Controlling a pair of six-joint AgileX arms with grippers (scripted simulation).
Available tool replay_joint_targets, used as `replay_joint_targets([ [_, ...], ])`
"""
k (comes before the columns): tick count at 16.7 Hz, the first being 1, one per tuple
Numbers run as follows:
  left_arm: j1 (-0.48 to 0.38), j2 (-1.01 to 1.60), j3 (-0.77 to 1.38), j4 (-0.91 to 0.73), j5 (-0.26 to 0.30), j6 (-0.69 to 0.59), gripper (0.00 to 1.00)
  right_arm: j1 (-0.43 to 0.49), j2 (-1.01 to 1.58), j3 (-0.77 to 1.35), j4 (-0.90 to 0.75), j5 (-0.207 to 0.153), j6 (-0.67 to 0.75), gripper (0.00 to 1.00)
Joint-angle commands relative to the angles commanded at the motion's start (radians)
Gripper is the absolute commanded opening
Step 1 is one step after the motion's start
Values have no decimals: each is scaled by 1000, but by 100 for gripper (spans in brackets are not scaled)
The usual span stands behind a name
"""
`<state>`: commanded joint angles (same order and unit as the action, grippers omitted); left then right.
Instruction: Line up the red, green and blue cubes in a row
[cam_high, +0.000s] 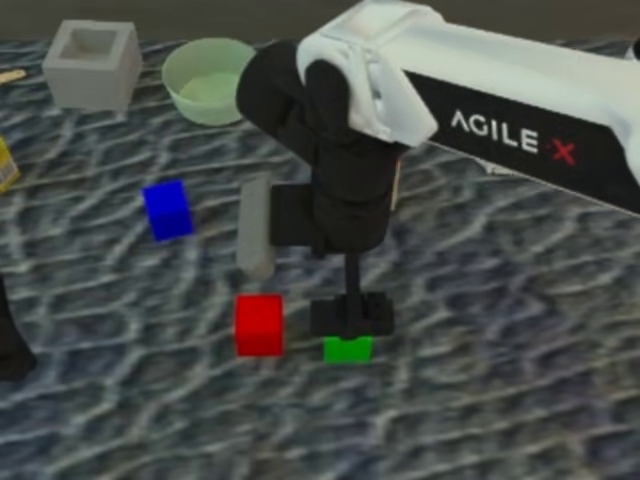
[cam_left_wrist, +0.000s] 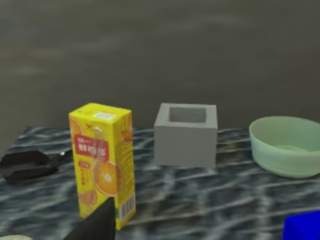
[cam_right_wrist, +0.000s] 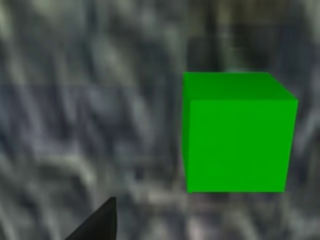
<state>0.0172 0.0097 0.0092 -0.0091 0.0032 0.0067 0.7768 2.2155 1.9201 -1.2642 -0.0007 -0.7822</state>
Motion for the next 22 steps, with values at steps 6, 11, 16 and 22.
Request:
replay_joint_targets([
  [6, -59, 276, 254, -228, 70, 171, 100, -94, -226, -176, 154, -20, 70, 100],
  [11, -132, 782, 650, -555, 138, 414, 100, -248, -628, -488, 386, -43, 201, 100],
  [16, -199, 1370, 1095, -887, 166, 661, 100, -430, -1139, -920, 654, -57, 378, 100],
  [22, -247, 1908, 1586, -1170, 130, 884, 100, -612, -1685, -1428, 946, -46, 578, 100],
])
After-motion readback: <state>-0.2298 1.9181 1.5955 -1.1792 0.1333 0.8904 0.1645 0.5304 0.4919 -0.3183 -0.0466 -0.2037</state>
